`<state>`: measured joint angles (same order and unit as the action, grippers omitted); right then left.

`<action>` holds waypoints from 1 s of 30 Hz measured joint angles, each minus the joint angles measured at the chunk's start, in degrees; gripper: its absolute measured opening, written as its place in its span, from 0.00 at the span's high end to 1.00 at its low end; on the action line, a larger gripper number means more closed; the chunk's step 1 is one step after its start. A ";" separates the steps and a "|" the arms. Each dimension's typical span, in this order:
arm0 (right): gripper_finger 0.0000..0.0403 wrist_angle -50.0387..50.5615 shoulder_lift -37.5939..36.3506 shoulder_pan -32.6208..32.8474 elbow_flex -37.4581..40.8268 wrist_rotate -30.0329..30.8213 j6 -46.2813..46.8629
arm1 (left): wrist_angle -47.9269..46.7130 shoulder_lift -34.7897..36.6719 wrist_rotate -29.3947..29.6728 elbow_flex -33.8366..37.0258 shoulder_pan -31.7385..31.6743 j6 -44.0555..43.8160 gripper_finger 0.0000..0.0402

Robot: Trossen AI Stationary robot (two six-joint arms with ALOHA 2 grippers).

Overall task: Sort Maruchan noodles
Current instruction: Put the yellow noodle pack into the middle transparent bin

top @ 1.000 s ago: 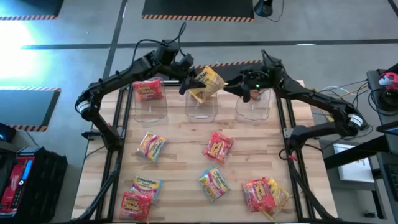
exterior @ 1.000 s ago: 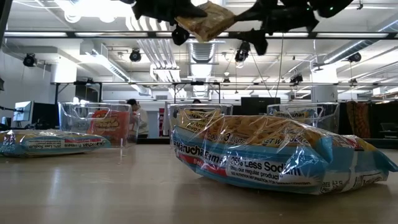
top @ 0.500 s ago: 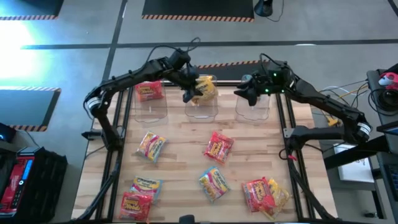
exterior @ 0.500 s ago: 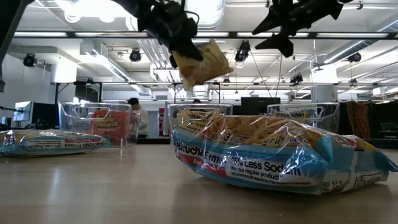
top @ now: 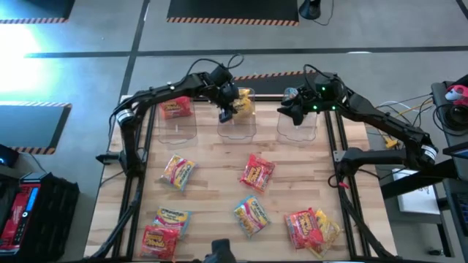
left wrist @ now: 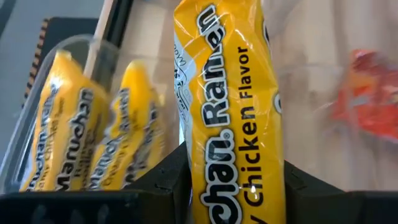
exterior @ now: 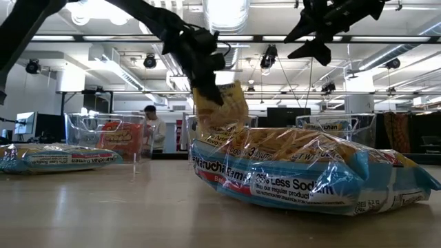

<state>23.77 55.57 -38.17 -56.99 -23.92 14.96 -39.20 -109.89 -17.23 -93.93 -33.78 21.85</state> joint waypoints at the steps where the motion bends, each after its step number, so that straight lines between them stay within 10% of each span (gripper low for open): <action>1: 0.43 0.00 0.00 0.00 0.00 0.00 0.00 | 0.02 -0.52 0.13 0.00 -0.13 0.36 0.72; 30: 0.42 -0.04 0.11 0.02 0.00 0.00 1.51 | 3.81 -8.97 3.24 0.00 -0.61 3.35 0.72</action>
<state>23.73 55.68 -38.15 -56.99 -23.92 16.47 -35.39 -118.86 -13.99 -93.93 -34.39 25.20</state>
